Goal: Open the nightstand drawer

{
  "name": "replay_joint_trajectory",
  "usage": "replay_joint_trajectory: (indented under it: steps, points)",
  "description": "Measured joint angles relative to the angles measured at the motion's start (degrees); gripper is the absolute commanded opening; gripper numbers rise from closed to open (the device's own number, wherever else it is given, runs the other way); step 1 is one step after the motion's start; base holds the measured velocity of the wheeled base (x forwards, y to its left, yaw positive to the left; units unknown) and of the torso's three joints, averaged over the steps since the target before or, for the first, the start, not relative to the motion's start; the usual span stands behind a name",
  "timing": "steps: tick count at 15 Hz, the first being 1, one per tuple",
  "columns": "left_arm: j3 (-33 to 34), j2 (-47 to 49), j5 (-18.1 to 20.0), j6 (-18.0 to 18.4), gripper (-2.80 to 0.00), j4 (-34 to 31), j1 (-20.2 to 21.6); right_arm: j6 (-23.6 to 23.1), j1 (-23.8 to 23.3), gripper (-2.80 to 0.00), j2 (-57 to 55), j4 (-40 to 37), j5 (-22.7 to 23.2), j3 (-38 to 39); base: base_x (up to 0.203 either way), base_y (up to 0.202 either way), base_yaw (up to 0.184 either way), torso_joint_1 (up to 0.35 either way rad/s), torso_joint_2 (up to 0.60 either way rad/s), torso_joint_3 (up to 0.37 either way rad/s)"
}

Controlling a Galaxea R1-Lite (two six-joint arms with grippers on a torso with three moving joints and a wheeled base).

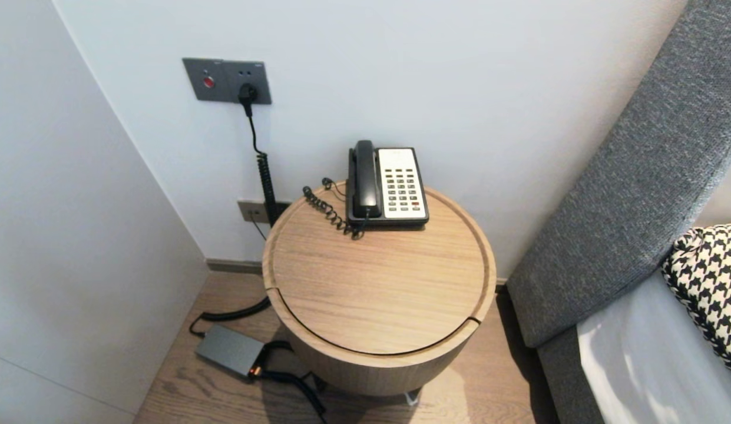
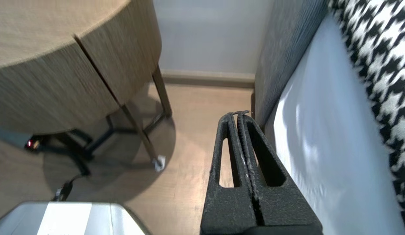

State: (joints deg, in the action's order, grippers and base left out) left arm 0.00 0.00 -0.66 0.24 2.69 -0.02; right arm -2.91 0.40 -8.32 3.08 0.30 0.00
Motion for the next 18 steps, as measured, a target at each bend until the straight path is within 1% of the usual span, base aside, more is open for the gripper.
replay_joint_trajectory:
  steps: [2,6,18]
  points:
    - [0.0,0.0,0.0,0.0,-2.80,0.0,0.0,0.0,-0.1,-2.80,3.6,0.0,0.0,0.0,0.000,0.000,0.000,0.000,0.00,0.000]
    - [0.0,0.0,0.0,0.0,-2.80,0.0,0.0,2.8,-0.2,-2.80,7.4,0.0,-0.7,0.0,0.000,0.000,0.000,0.000,0.00,0.000]
    - [0.0,0.0,0.0,0.0,-2.80,0.0,0.0,3.1,-0.2,-2.80,8.3,0.0,-0.5,0.0,0.000,0.000,0.000,0.000,0.00,0.000]
